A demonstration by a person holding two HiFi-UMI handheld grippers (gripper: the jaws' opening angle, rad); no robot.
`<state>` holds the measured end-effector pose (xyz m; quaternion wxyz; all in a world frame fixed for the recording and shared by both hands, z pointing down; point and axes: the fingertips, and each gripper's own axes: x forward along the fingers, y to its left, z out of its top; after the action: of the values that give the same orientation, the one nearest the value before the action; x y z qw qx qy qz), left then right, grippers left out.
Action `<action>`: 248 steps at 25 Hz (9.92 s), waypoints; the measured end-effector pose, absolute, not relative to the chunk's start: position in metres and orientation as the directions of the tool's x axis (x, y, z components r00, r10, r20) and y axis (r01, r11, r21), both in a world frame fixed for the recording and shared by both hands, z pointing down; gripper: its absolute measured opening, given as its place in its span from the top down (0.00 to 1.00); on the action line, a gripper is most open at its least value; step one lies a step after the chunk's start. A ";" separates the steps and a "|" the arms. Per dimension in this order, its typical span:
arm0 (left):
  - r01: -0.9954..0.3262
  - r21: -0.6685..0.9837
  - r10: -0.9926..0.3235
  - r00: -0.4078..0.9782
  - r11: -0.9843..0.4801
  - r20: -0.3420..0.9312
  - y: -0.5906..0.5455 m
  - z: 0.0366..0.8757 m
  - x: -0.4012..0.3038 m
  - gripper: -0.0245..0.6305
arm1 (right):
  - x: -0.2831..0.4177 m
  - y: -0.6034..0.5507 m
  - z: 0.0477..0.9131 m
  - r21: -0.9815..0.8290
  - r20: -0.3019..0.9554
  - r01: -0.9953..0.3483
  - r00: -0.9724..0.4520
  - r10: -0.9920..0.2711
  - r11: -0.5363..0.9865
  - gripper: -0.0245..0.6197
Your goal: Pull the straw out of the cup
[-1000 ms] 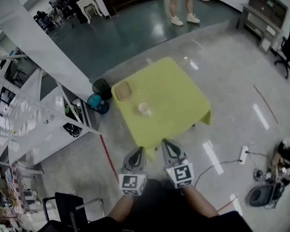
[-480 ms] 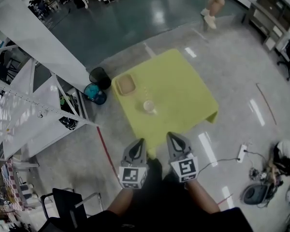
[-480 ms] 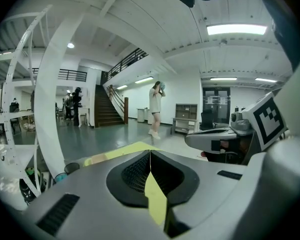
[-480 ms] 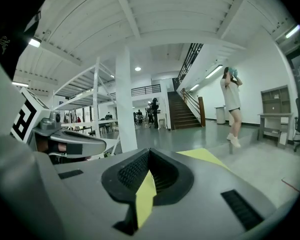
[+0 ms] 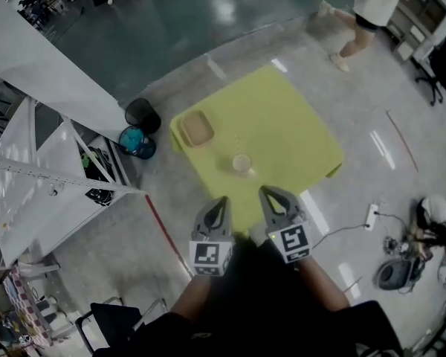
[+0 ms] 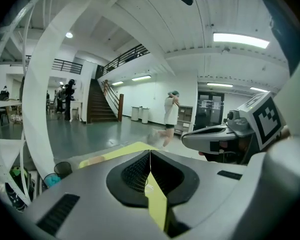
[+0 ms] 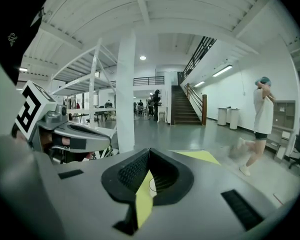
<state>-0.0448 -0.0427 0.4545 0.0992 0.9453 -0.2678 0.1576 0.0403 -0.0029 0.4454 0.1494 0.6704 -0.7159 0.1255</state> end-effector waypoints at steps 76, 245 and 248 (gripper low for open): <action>-0.886 0.135 -0.650 0.422 -0.443 0.632 -0.136 0.569 -0.047 0.89 | 0.094 -0.173 0.659 -0.234 0.696 -0.870 -0.462 -0.550 0.434 0.93; -0.680 0.086 -0.647 0.724 -0.728 0.240 -0.120 0.413 -0.024 0.89 | 0.066 -0.083 0.392 -0.066 0.228 -0.978 -0.210 -0.951 0.200 0.91; -0.682 0.085 -0.650 0.722 -0.726 0.238 -0.118 0.415 -0.026 0.89 | 0.064 -0.082 0.393 -0.064 0.223 -0.977 -0.212 -0.952 0.202 0.91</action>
<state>-0.0260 -0.1182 0.4153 0.0838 0.9241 -0.3603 0.0963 0.0639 -0.0823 0.3929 0.0669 0.6243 -0.7724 0.0958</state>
